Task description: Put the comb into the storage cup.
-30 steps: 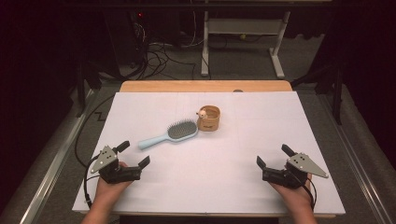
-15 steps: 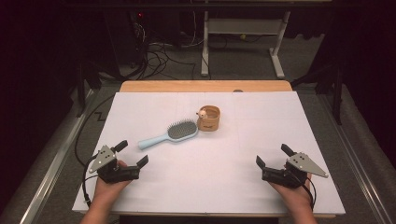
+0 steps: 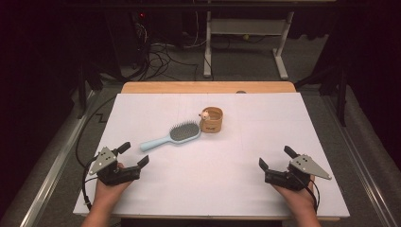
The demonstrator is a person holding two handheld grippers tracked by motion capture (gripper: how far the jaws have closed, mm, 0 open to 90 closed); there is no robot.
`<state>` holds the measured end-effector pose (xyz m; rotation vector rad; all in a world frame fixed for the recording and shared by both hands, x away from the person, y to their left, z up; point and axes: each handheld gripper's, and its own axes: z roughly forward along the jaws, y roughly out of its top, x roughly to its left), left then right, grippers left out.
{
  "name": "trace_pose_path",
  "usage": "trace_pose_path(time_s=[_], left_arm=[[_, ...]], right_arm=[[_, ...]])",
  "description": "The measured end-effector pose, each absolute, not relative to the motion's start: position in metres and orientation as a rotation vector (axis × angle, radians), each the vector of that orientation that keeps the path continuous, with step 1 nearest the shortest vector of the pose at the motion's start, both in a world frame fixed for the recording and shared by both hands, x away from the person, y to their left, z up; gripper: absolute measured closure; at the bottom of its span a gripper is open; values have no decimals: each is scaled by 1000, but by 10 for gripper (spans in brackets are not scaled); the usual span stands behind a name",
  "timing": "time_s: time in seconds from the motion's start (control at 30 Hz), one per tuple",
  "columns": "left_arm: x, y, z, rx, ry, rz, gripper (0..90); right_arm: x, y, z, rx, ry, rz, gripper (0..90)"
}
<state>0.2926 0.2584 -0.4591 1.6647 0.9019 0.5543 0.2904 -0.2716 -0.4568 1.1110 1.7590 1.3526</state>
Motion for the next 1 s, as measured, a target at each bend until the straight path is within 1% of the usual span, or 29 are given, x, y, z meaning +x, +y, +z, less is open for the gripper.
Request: trace_pose_path(time_s=[0.17, 0.2, 0.23, 0.3, 0.43, 0.5, 0.6, 0.63, 0.8, 0.93, 0.97, 1.0], left_arm=[[292, 259, -459, 1664, 907, 566, 177], [292, 259, -459, 1664, 907, 566, 199], [293, 259, -458, 1658, 941, 572, 238], [294, 260, -458, 1654, 961, 566, 285], [294, 262, -458, 1657, 951, 557, 391], [294, 261, -459, 1681, 932, 543, 463], [294, 259, -460, 1709, 932, 542, 500], [294, 258, -460, 1716, 929, 529, 553], [295, 258, -460, 1723, 923, 489, 673], [296, 259, -459, 1723, 943, 478, 787], [296, 259, -459, 1721, 950, 479, 820], [296, 258, -459, 1720, 951, 482, 876]], right_arm=[[291, -272, -456, 1108, 1759, 1353, 2], [290, -272, -456, 1107, 1759, 1352, 2], [290, -272, -456, 1106, 1759, 1353, 2], [291, -271, -457, 1105, 1761, 1352, 2], [290, -271, -456, 1102, 1762, 1351, 2], [290, -272, -456, 1101, 1759, 1352, 2], [290, -272, -456, 1102, 1757, 1356, 3], [290, -272, -456, 1102, 1757, 1356, 3], [290, -272, -456, 1099, 1760, 1357, 3], [290, -272, -455, 1099, 1759, 1360, 3], [290, -272, -455, 1098, 1759, 1360, 3], [290, -272, -456, 1099, 1758, 1362, 3]])
